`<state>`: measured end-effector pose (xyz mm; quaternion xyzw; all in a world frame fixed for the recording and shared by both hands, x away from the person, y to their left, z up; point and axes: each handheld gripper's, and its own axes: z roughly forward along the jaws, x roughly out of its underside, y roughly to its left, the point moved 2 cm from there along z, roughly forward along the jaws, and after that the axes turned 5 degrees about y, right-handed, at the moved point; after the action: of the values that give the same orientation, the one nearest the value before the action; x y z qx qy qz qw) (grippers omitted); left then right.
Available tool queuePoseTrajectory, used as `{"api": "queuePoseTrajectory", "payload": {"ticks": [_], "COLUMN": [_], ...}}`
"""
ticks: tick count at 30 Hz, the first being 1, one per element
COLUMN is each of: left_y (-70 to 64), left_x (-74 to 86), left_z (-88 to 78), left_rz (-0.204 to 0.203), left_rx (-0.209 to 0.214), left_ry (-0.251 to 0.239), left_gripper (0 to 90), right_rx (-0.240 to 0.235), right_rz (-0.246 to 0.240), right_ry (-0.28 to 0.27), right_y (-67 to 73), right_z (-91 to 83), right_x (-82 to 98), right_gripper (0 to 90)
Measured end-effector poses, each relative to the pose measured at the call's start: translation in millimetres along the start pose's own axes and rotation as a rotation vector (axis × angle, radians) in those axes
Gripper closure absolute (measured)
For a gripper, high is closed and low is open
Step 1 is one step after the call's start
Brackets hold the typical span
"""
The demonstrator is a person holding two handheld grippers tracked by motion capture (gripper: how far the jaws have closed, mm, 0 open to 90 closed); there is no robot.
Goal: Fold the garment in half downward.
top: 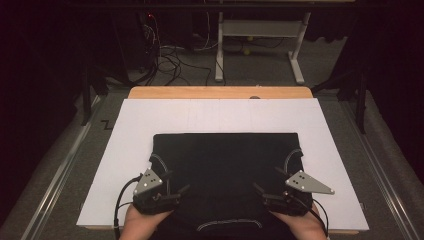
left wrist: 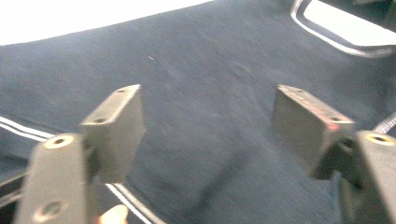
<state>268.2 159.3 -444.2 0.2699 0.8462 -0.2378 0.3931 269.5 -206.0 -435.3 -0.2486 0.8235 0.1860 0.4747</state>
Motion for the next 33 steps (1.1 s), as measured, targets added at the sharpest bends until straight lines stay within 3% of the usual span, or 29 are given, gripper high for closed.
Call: {"api": "queuePoseTrajectory", "payload": {"ticks": [4, 7, 12, 17, 25, 33], "left_y": [18.0, 32.4, 50.2, 69.2, 100.2, 114.5], "left_x": [-9.4, -16.2, -19.8, -15.5, -12.4, -17.3], "left_z": [-2.3, -1.3, -1.6, -1.1, -12.0, -19.0], "left_rz": [0.0, -0.005, -0.012, -0.029, -0.076, -0.081], "left_rx": [-0.029, -0.046, -0.081, -0.099, -0.13, -0.15], "left_ry": [-0.016, -0.017, -0.042, -0.031, -0.029, -0.033], "left_gripper": [11.9, 0.7, 0.0, 0.0, 0.0, 0.0], "right_rx": [0.022, 0.027, 0.023, 0.016, -0.032, -0.105], "right_rz": [-0.004, -0.013, -0.02, -0.032, -0.078, -0.101], "right_ry": [-0.013, -0.022, -0.038, -0.034, -0.003, 0.003], "right_y": [-1.9, -1.3, 2.3, 9.2, 35.7, 67.7], "right_z": [7.1, 12.5, 21.5, 33.4, 57.1, 76.6], "right_x": [-9.4, -16.3, -24.4, -30.3, -33.1, -32.5], "right_gripper": [0.1, 0.1, 0.1, 0.1, 0.1, 0.2]}}
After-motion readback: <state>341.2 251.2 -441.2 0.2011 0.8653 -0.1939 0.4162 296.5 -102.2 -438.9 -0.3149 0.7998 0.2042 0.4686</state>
